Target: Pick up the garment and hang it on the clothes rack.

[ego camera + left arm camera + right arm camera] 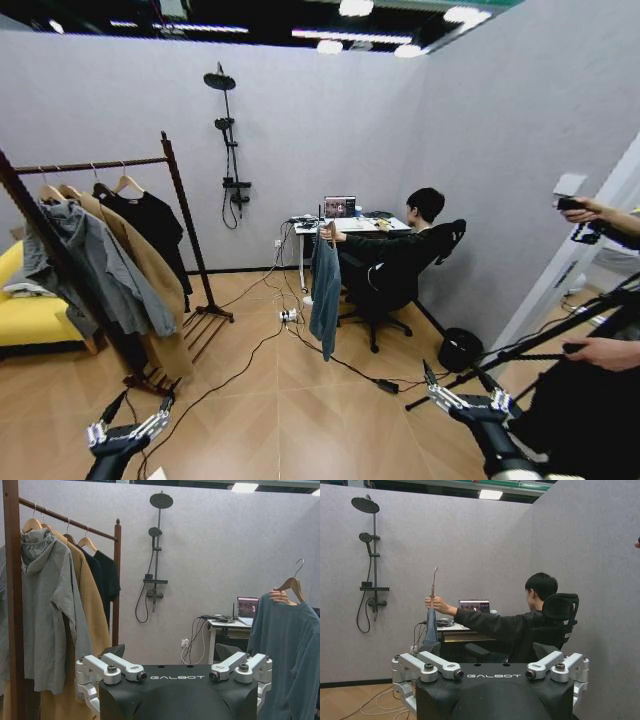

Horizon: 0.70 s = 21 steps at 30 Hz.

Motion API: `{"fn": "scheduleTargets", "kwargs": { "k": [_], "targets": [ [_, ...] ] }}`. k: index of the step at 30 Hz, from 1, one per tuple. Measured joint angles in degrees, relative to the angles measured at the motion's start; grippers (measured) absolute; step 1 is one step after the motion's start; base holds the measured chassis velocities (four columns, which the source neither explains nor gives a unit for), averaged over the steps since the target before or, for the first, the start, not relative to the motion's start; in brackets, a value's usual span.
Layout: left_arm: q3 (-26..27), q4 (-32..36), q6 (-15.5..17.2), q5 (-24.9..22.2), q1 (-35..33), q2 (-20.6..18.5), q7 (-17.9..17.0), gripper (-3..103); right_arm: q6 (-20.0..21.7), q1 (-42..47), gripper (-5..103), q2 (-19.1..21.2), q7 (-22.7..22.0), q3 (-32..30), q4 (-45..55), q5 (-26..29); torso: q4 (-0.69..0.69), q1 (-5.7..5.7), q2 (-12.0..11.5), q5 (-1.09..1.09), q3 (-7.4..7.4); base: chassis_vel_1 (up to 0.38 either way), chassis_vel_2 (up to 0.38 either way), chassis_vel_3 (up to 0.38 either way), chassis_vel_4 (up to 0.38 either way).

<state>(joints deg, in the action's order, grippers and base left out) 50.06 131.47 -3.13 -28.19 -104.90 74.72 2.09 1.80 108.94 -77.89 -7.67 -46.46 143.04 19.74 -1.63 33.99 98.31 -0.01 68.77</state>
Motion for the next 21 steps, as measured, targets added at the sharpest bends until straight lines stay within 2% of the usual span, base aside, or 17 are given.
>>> {"fn": "scheduleTargets", "kwargs": {
  "k": [2, 3, 5, 6, 7, 8, 11, 12, 15, 21],
  "targets": [
    [0.0, 0.0, 0.0, 0.0, 0.0, 0.0, 0.0, 100, 3.2, -3.0, 100, -0.3, 0.5, 0.0, -1.0, -0.2, 0.00, 0.00, 0.0, 0.01, 0.00, 0.000, 0.000, 0.000, 0.000],
    [0.0, 0.0, 0.0, 0.0, 0.0, 0.0, 0.0, 100, 3.2, -3.0, 100, -0.3, 0.5, 0.0, -1.0, -0.2, 0.00, 0.00, 0.0, 0.01, 0.00, 0.000, 0.000, 0.000, 0.000],
    [0.0, 0.0, 0.0, 0.0, 0.0, 0.0, 0.0, 100, 8.1, -7.4, 100, -0.8, 1.4, 0.1, -2.6, -0.7, 0.01, 0.00, 0.0, 0.01, 0.00, 0.000, 0.000, 0.000, 0.000],
    [0.0, 0.0, 0.0, 0.0, 0.0, 0.0, 0.0, 100, 8.1, -7.4, 100, -0.8, 1.4, 0.1, -2.6, -0.7, 0.01, 0.00, 0.0, 0.01, 0.00, 0.000, 0.000, 0.000, 0.000],
    [0.0, 0.0, 0.0, 0.0, 0.0, 0.0, 0.0, 100, 11.3, -10.3, 100, -1.1, 1.9, 0.1, -3.6, -1.0, 0.01, 0.01, 0.0, 0.02, 0.00, 0.000, 0.000, 0.000, 0.000],
    [0.0, 0.0, 0.0, 0.0, 0.0, 0.0, 0.0, 100, 11.3, -10.3, 100, -1.1, 1.9, 0.1, -3.6, -1.0, 0.01, 0.01, 0.0, 0.02, 0.00, 0.000, 0.000, 0.000, 0.000],
    [0.0, 0.0, 0.0, 0.0, 0.0, 0.0, 0.0, 100, 18.4, -16.7, 100, -1.8, 3.1, 0.2, -5.9, -1.6, 0.01, 0.00, 0.0, 0.02, 0.00, 0.000, 0.000, 0.000, 0.000],
    [0.0, 0.0, 0.0, 0.0, 0.0, 0.0, 0.0, 100, 18.4, -16.7, 100, -1.8, 3.1, 0.2, -5.9, -1.6, 0.01, 0.00, 0.0, 0.02, 0.00, 0.000, 0.000, 0.000, 0.000],
    [0.0, 0.0, 0.0, 0.0, 0.0, 0.0, 0.0, 100, 24.2, -22.0, 100, -2.4, 4.1, 0.3, -7.7, -2.1, 0.04, 0.01, 0.0, 0.02, 0.00, 0.000, 0.000, 0.000, 0.000],
    [0.0, 0.0, 0.0, 0.0, 0.0, 0.0, 0.0, 100, 25.1, -22.7, 100, -2.5, 4.3, 0.3, -8.0, -2.2, 0.00, 0.01, 0.0, 0.01, 0.00, 0.000, 0.000, 0.000, 0.000]
  ]
}}
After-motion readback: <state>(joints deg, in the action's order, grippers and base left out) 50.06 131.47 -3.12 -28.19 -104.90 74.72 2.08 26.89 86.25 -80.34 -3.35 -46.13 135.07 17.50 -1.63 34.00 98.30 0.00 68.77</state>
